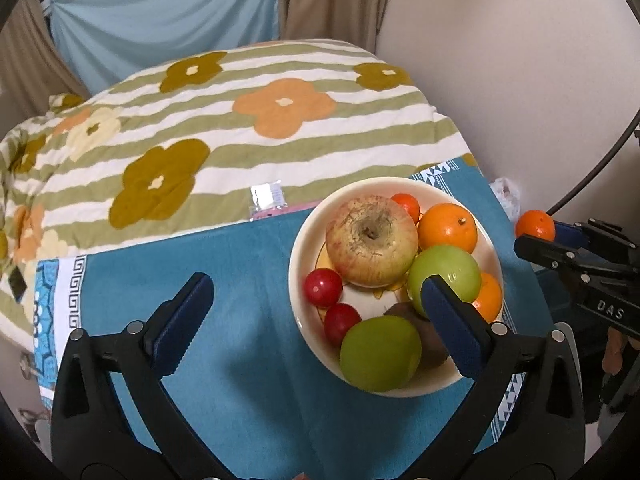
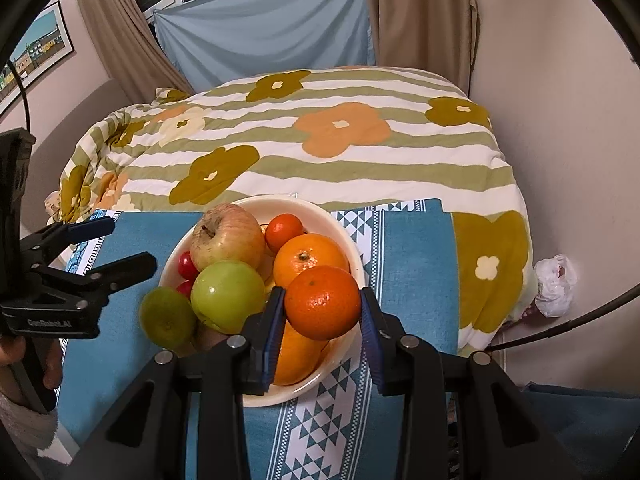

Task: Organize fruits
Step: 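Lower the tomato into the bowl and open the left tool while the right tool releases the mandarin, then withdraw both open tools up and away from the bowl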

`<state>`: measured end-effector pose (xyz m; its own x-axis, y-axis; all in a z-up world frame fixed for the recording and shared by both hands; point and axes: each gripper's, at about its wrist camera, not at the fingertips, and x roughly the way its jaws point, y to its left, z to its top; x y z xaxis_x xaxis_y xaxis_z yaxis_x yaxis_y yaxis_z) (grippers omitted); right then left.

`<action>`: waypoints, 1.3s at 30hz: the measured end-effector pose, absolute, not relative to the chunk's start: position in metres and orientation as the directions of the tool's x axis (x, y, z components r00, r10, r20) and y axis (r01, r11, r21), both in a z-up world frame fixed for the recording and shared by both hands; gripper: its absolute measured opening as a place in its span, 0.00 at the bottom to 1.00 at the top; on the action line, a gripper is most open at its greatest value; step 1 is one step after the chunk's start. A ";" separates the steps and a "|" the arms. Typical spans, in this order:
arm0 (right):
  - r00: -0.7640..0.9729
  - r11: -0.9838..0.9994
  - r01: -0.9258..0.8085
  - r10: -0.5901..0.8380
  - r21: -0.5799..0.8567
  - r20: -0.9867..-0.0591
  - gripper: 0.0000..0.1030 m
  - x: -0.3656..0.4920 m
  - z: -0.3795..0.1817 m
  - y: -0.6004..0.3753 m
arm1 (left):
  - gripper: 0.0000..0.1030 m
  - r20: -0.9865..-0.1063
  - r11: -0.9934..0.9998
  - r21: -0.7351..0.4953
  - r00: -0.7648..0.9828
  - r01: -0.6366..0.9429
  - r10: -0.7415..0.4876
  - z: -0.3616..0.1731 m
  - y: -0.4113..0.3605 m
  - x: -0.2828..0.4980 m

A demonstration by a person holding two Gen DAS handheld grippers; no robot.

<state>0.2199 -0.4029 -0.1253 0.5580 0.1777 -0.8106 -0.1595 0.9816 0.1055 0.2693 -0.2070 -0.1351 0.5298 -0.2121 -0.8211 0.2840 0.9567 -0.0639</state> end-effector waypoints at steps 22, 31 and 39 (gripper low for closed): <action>0.513 0.964 -0.167 0.264 0.206 -0.817 0.83 0.230 -0.148 -0.409 | 1.00 -0.840 0.980 -0.039 0.525 0.196 -0.138 -0.137 -0.179 0.233; 0.571 0.970 -0.186 0.234 0.154 -0.787 0.85 0.210 -0.117 -0.392 | 1.00 -0.793 0.985 -0.043 0.593 0.170 -0.137 -0.104 -0.159 0.209; 0.640 0.976 -0.176 0.214 0.131 -0.738 0.85 0.174 -0.068 -0.350 | 1.00 -0.725 0.985 -0.045 0.673 0.169 -0.149 -0.052 -0.117 0.173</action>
